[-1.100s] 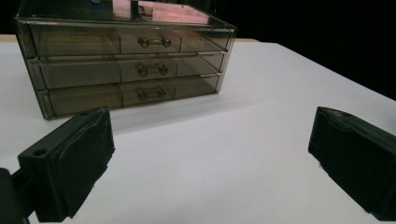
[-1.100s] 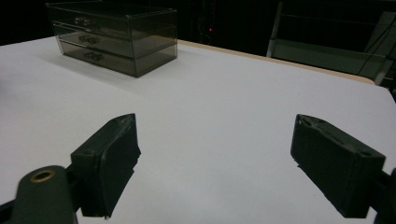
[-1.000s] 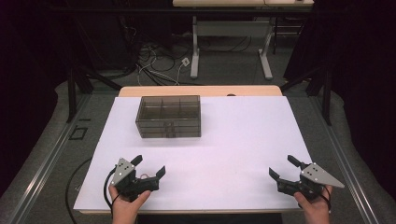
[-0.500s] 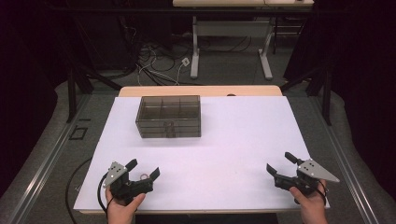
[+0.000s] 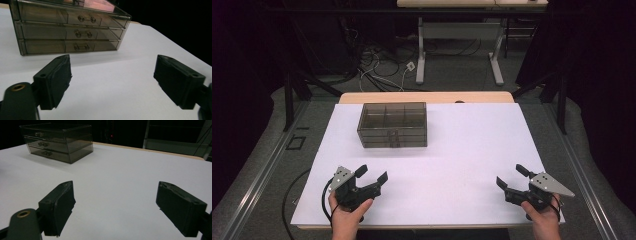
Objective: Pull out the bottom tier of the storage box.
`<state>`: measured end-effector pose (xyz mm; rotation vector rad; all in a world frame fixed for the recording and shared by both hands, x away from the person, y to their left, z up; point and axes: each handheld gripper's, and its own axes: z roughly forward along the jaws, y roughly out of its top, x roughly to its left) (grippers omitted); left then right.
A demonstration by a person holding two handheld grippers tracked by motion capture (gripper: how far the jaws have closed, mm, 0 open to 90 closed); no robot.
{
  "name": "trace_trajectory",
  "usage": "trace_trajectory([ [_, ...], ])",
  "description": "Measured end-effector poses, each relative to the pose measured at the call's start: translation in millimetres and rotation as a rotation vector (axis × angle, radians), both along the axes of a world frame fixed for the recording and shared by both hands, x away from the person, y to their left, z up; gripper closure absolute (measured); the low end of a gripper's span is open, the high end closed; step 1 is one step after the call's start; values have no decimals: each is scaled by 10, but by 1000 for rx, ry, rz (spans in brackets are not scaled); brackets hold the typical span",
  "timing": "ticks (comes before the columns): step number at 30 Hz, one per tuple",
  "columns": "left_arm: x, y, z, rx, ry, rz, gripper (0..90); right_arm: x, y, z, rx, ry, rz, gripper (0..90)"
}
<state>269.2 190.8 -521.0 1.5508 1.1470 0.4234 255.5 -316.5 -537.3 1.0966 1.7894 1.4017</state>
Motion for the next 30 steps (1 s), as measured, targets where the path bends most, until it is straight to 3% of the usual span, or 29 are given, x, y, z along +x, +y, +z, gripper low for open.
trace_trajectory([
  [6,119,-46,69,28,25,27,166,1,4,0,1,5,0,146],
  [13,319,-72,148,-9,58,56,177,2,4,-8,9,12,1,146],
  [15,363,-70,172,-14,57,56,232,2,-4,-8,8,11,-1,146],
  [25,534,-83,267,-60,87,70,235,5,-18,-14,7,19,-11,146],
  [26,577,-89,282,-74,97,77,235,16,-8,-25,23,5,-15,146],
  [30,644,-106,320,-81,119,80,235,15,-12,-24,18,23,-9,146],
])
